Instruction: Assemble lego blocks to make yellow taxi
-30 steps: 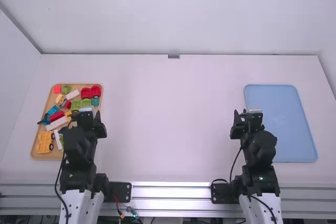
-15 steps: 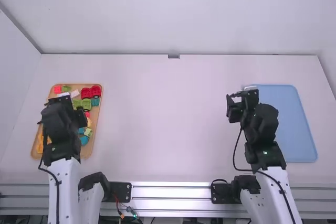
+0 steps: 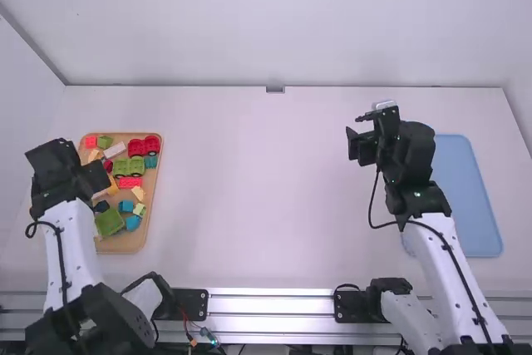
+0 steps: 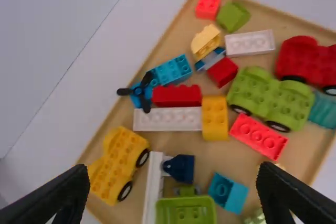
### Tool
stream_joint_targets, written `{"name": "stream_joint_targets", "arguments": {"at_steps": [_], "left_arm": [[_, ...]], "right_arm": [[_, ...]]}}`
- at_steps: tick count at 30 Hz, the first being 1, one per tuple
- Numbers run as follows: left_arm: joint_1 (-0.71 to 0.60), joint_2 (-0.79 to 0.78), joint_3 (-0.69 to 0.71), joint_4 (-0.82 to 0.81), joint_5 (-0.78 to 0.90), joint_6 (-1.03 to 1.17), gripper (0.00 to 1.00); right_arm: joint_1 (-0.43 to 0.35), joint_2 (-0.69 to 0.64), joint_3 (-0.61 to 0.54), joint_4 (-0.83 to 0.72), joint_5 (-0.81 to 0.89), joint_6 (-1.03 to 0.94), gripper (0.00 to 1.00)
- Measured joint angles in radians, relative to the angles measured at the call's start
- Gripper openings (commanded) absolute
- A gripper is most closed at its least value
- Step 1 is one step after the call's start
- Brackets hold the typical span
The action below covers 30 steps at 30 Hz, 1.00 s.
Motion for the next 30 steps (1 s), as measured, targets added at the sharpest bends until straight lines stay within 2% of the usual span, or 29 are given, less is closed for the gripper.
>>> {"name": "stream_joint_targets", "arguments": {"at_steps": [10,16,19,24,30], "left_arm": [[0.120,0.174,0.116,-0.070,-0.013,0.110,0.98],[0.256,0.299,0.148,-0.080,0.114,0.254,0.99],[0.314,0.401,0.172,-0.096,0.174,0.335,0.99],[0.324,0.517,0.232,-0.124,0.191,0.411,1.00],[0.323,0.657,0.327,-0.147,0.189,0.512,0.92]], "right_arm": [[0.001,0.127,0.101,0.012,-0.019,-0.060,0.97],[0.023,0.162,0.123,0.012,-0.026,-0.153,0.99],[0.042,0.166,0.127,0.012,-0.029,-0.207,0.99],[0.063,0.166,0.127,0.012,-0.028,-0.259,0.98],[0.072,0.167,0.127,0.012,-0.027,-0.291,0.99]]}}
